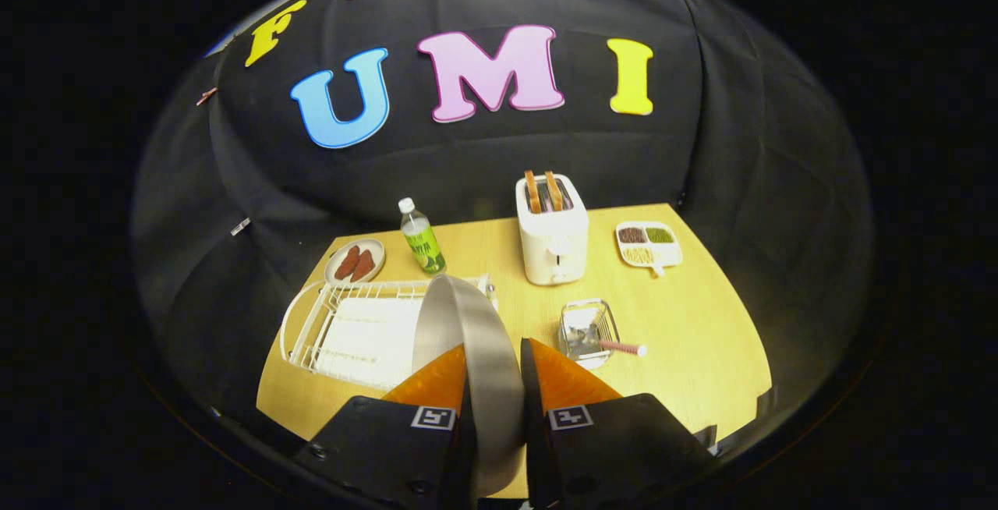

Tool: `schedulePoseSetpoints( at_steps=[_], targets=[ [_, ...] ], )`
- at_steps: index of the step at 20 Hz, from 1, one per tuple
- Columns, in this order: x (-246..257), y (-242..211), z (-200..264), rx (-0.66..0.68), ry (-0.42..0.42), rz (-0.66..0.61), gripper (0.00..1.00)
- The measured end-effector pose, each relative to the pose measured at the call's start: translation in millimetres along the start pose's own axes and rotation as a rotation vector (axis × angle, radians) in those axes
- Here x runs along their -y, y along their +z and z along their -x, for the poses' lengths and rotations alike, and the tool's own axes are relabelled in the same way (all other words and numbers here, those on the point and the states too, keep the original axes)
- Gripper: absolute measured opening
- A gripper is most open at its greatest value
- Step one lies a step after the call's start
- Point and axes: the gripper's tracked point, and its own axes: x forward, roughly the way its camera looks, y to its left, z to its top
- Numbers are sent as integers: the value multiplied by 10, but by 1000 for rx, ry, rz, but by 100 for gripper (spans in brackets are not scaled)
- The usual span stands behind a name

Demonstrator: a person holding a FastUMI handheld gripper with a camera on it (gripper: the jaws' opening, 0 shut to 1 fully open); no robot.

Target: Take the plate from the dish rack, then take the spoon from the basket and place it into the plate.

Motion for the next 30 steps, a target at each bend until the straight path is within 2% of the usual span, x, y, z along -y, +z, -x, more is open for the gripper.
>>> schedulePoseSetpoints(
  at_steps=[6, 10, 13, 19, 22, 24, 30],
  targets=[
    [379, -887, -61, -129, 6, -107, 28],
    [537, -1337, -353, -215, 23, -229, 28],
    [686, -1631, -535, -273, 3, -220, 28],
    [644, -1860, -766, -332, 92, -353, 29],
    [754, -1962, -826, -351, 53, -351, 33],
    [823, -1982, -841, -349, 28, -325, 41],
    [956, -2050, -861, -354, -39, -277, 54]
  ],
)
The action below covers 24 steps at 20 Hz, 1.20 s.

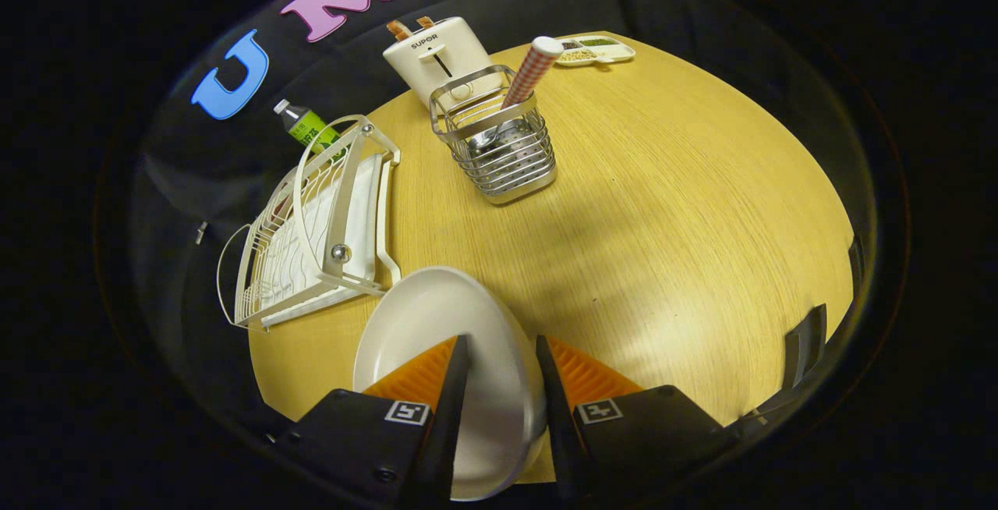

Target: Take the plate from the dish rack, then take the spoon from the basket and place it into the plate.

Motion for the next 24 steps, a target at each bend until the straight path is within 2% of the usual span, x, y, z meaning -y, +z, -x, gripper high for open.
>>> schedulePoseSetpoints(
  at_steps=[3, 4, 7, 12, 17, 21, 24],
  targets=[
    [276, -23, -13, 10, -104, 51, 53],
    [289, -7, 38, 17, -108, 56, 51],
    [309, 88, 115, 55, -106, 56, 60],
    [103, 462, 524, 170, -61, 152, 60],
    [-230, 1232, 1024, 376, -14, 331, 60],
    [-138, 1587, 935, 386, -40, 374, 60],
    [31, 1628, 696, 334, -81, 361, 60]
  ],
)
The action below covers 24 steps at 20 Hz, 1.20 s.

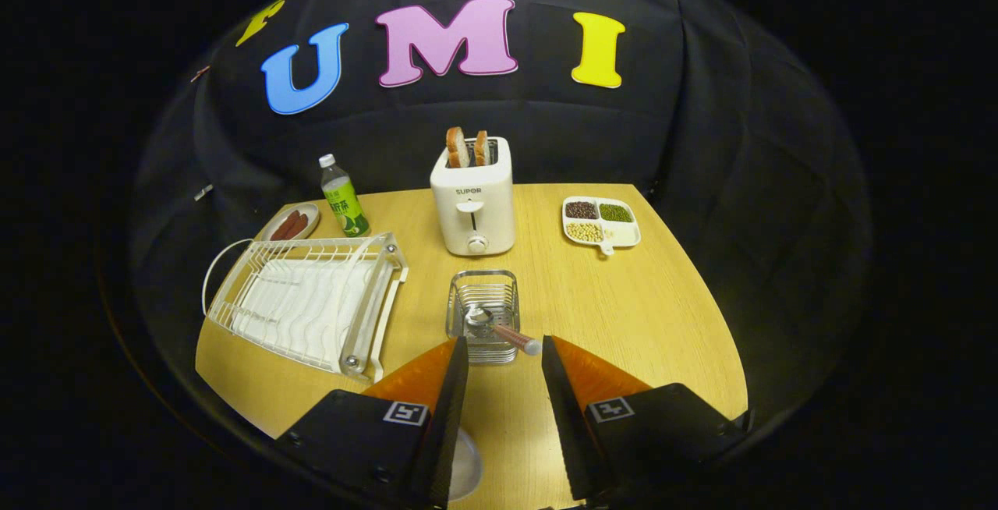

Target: Take the plate from the dish rack, then take the spoon from the basket and place it into the plate.

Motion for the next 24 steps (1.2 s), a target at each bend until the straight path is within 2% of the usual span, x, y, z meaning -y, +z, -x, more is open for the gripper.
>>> schedulePoseSetpoints(
  at_steps=[4, 6, 9, 11, 12, 15, 24],
  targets=[
    [58, -1, -272, -54, 5, -23, 59],
    [47, -60, -364, -87, 7, -45, 40],
    [-42, -95, -409, -112, 40, -108, 27],
    [-159, -49, -399, -103, 90, -144, 24],
    [-209, -46, -352, -105, 105, -148, 18],
    [-202, 2, -328, -79, 90, -110, 10],
    [-189, 390, 86, 19, 92, -141, 10]
  ],
)
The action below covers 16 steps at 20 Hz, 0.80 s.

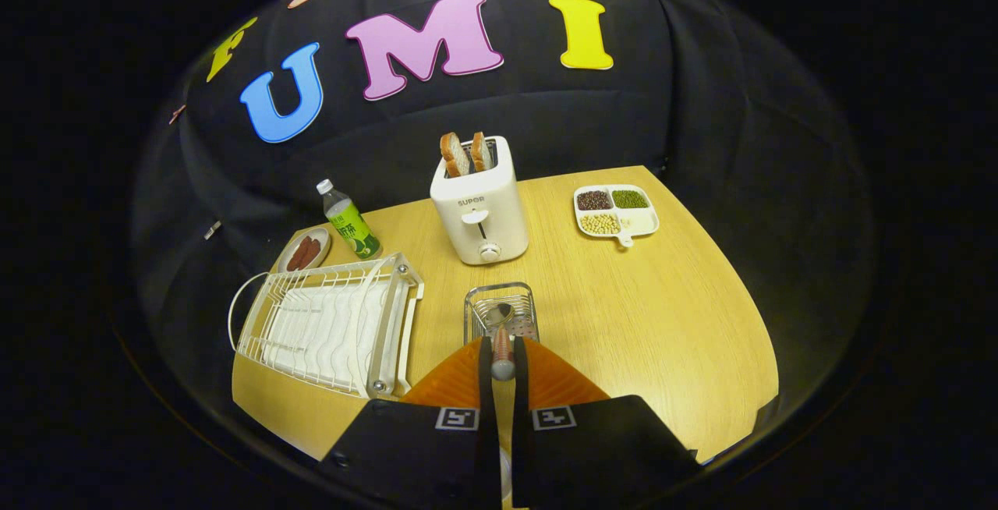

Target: Take the plate from the dish rack, then take the spoon from the basket and place it into the plate.

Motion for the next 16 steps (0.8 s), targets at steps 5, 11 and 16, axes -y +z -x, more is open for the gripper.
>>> schedulePoseSetpoints(
  at_steps=[5, 11, 16],
  targets=[
    [-218, 198, 586, 72, 82, -15, 10],
    [-470, -293, 1144, -31, 192, 67, 10],
    [-592, -1032, 1195, -173, 248, 118, 10]
  ],
)
